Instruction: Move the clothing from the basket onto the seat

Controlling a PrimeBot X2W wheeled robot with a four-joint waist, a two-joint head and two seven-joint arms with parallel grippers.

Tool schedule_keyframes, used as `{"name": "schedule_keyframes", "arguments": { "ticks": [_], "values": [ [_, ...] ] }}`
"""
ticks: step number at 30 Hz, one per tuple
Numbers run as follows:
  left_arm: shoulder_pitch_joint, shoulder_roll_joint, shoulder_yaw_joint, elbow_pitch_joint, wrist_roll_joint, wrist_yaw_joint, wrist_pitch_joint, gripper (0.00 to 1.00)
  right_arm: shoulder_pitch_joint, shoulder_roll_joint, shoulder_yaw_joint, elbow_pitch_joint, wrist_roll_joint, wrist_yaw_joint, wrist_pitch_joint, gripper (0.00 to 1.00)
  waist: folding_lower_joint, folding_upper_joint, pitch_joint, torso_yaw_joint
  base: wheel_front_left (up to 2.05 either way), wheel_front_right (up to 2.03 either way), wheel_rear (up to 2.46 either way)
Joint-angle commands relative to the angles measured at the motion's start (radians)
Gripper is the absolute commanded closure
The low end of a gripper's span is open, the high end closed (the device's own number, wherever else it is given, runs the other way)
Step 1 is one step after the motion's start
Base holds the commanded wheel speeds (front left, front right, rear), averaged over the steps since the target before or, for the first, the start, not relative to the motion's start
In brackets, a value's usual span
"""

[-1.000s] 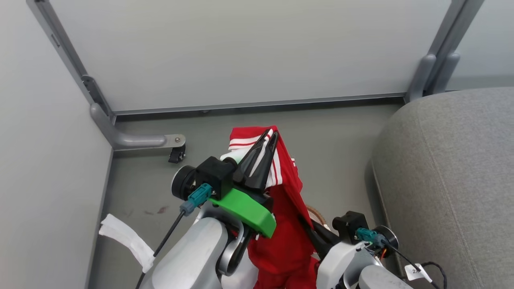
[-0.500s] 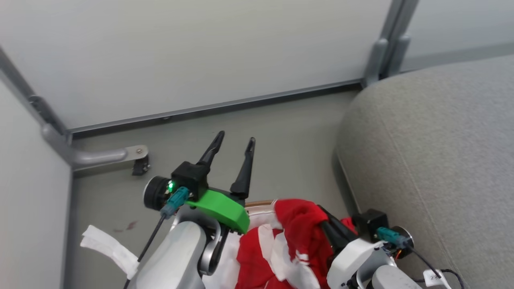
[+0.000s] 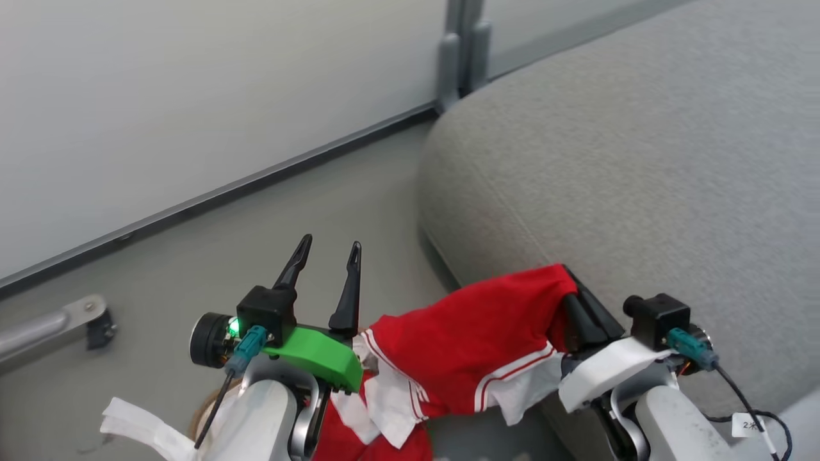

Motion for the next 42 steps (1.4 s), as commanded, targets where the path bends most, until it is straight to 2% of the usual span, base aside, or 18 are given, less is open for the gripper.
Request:
{"name": "schedule_keyframes", "arguments": {
  "ticks": [1,4,9,15,18,24,31,36,42],
  "values": [
    [0.017,0.004,0.004,-0.003,0.007,-0.004,0.0,0.0,-0.015,-0.001,-0.014,-0.017,-0.009,-0.001,-0.001,1.0,0.0,-0.0001,0.043,-0.126,0.0,0.0,0.0],
    [0.027,0.004,0.003,-0.008,0.013,-0.011,0.0,0.0,-0.044,-0.001,-0.035,-0.046,-0.025,-0.001,-0.001,1.0,0.0,-0.0001,0.06,-0.161,0.0,0.0,0.0],
    [0.016,0.005,-0.037,-0.017,0.027,-0.029,0.0,0.0,-0.116,-0.028,-0.07,-0.095,-0.051,-0.001,-0.001,1.0,0.0,-0.0001,0.101,-0.175,0.0,0.0,0.0],
    [-0.012,0.005,-0.076,-0.035,0.046,-0.038,0.0,0.0,-0.288,-0.151,-0.054,-0.112,-0.118,-0.001,-0.001,1.0,0.0,-0.0001,0.172,-0.176,0.0,0.0,0.0],
    [-0.034,0.005,-0.094,-0.048,0.063,-0.045,0.0,0.0,-0.409,-0.23,-0.051,-0.111,-0.139,-0.001,-0.001,1.0,0.0,-0.0001,0.224,-0.153,0.0,0.0,0.0],
    [-0.091,0.005,-0.118,-0.05,0.1,-0.063,0.0,0.0,-0.653,-0.342,-0.052,-0.058,-0.185,-0.001,-0.001,1.0,0.0,-0.0001,0.329,-0.096,0.0,0.0,0.0],
    [-0.154,0.005,-0.15,-0.042,0.117,-0.078,0.0,0.0,-0.862,-0.421,-0.125,0.045,-0.255,-0.001,-0.001,1.0,0.0,-0.0001,0.438,-0.022,0.0,0.0,0.0],
    [-0.186,0.005,-0.167,-0.031,0.129,-0.084,0.0,0.0,-0.902,-0.415,-0.184,0.13,-0.304,-0.001,-0.001,1.0,0.0,-0.0001,0.493,0.023,0.0,0.0,0.0],
    [-0.202,0.004,-0.179,-0.027,0.12,-0.087,0.0,0.0,-0.795,-0.361,-0.224,0.26,-0.34,-0.001,-0.001,1.0,0.0,-0.0001,0.506,0.057,0.0,0.0,0.0]
  ]
}}
